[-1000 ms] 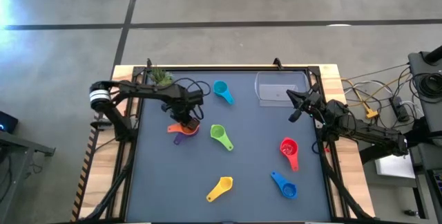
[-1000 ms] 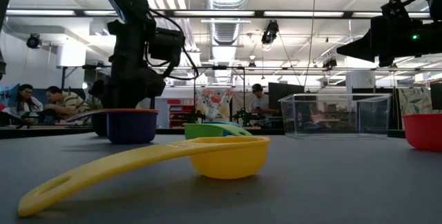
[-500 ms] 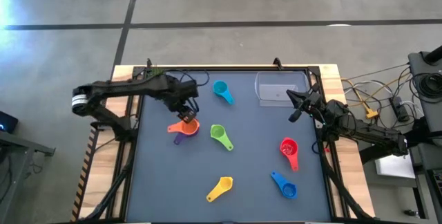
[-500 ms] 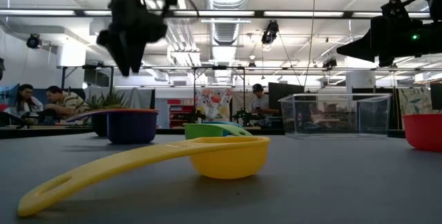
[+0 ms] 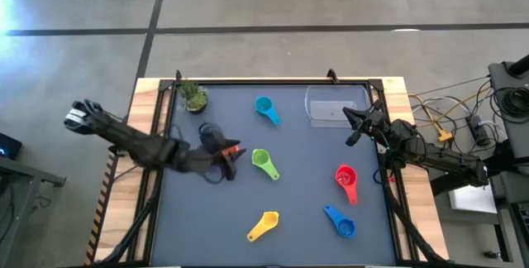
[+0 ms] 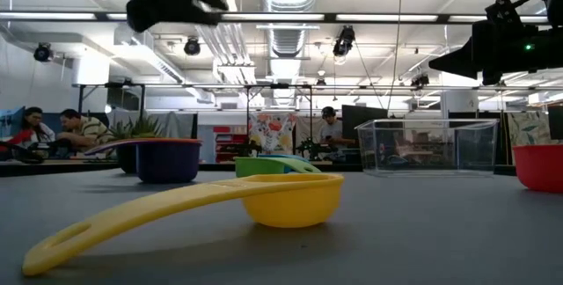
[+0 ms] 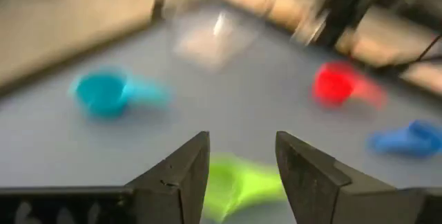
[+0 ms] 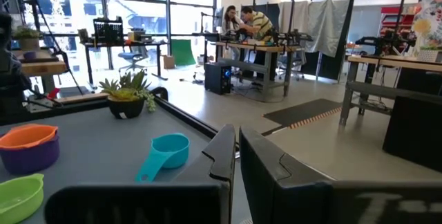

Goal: Nest measuring cups in basket
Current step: Stack the red measuring cup on top of the orange measuring cup

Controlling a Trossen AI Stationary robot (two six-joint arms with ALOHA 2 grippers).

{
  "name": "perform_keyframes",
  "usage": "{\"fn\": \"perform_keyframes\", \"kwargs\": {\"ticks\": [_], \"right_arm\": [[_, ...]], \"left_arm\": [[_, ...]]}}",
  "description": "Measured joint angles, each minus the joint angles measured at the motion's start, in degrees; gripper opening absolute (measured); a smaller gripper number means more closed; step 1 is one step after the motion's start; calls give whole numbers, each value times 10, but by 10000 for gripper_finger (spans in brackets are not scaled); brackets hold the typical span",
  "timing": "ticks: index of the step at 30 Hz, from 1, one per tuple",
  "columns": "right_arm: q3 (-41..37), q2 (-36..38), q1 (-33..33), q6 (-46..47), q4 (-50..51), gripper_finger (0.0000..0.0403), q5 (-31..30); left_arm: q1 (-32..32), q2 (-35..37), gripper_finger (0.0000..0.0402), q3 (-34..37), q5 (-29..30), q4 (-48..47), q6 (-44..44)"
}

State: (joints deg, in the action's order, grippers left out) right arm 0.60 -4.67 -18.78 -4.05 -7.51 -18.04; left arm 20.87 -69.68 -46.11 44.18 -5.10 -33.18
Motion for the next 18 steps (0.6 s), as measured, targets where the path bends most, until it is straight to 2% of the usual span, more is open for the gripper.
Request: {"fn": "perform_keyframes", "kwargs": {"ticks": [2,5,8,13,18], "right_arm": [[0,0,0,0,0,13,0],[0,0,0,0,0,13,0],[0,0,0,0,0,13,0],[0,0,0,0,0,13,0],[0,0,0,24,0,13,0]], "left_arm": [[25,-13,139,38,33,143,90],[44,-38,134,82,38,314,215],[47,-69,133,111,39,430,262],[46,-122,132,121,39,525,251],[46,-152,132,109,38,540,257]]}}
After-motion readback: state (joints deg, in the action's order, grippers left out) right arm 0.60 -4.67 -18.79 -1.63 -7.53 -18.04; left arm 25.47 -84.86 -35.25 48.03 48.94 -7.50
